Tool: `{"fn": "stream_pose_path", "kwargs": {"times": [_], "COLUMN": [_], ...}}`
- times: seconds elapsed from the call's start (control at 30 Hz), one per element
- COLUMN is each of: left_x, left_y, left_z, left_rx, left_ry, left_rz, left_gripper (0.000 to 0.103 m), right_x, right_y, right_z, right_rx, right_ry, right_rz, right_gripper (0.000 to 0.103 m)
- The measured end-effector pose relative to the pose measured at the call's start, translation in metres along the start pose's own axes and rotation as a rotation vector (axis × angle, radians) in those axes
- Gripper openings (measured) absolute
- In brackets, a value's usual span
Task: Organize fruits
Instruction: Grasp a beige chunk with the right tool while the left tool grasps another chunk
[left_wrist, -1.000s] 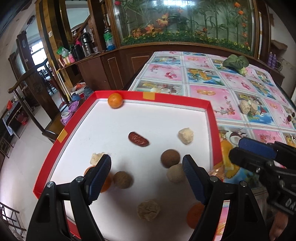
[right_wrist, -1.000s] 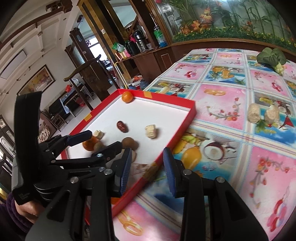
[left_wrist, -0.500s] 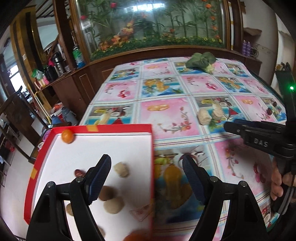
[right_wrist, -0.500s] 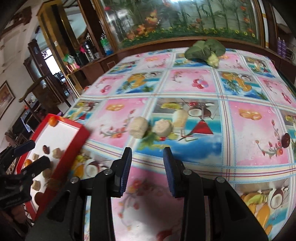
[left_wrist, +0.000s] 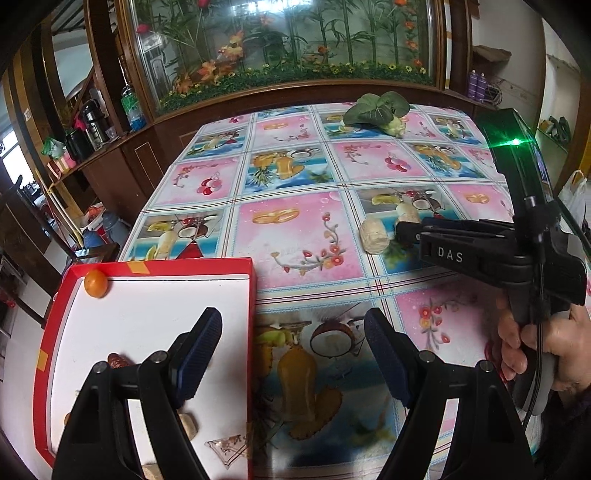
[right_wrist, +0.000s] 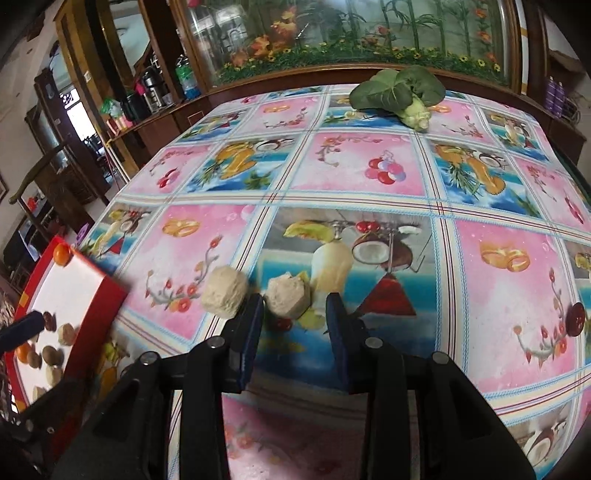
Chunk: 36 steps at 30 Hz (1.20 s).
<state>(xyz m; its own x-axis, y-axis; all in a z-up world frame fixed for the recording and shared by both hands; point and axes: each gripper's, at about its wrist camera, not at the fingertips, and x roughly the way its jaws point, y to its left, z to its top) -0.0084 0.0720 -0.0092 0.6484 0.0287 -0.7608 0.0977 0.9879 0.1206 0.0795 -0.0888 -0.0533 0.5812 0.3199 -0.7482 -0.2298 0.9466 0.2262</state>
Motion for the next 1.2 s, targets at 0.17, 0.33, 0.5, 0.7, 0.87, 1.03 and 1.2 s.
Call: {"fn": "stream_pose_path", "kwargs": {"times": [0.17, 0.33, 0.5, 0.7, 0.87, 1.03, 1.2], "left_x": [0.005, 0.009, 0.017, 0.047, 0.067, 0.076, 0.085], "left_y": [-0.008, -0.017, -0.029, -0.044, -0.049, -0.055, -0.056], "left_z": [0.007, 0.015, 0.024, 0.04, 0.046, 0.051, 0.054], "left_rx": [0.005, 0.015, 0.015, 0.002, -0.034, -0.04, -0.054], "left_ry": [0.01, 0.017, 0.034, 0.074, 0.112, 0.121, 0.136], "left_rz": [0.0, 0.008, -0.005, -0.029, -0.048, -0.055, -0.064], "left_gripper": [0.079, 0.079, 0.079, 0.079, 0.078, 0.065, 0.058], "right_x": [0.006, 0.012, 0.008, -0.009, -0.026, -0.031, -0.032], "right_y": [0.004, 0.013, -0.001, -0.039, -0.06, -0.055, -0.052], "right_z": [0.007, 0.011, 0.011, 0.015, 0.019, 0.022, 0.021], "right_rx": [-0.033, -0.099, -0.06, 0.108, 0.224, 0.226, 0.221], "right_ry": [0.004, 0.014, 0.018, -0.008, -0.057, -0.072, -0.065], "right_rz": [-0.011, -0.051, -0.054, -0.014, 0.0, 0.023, 0.048], "right_gripper": [0.037, 0.036, 0.029, 0.029, 0.029, 0.029, 0.029]}}
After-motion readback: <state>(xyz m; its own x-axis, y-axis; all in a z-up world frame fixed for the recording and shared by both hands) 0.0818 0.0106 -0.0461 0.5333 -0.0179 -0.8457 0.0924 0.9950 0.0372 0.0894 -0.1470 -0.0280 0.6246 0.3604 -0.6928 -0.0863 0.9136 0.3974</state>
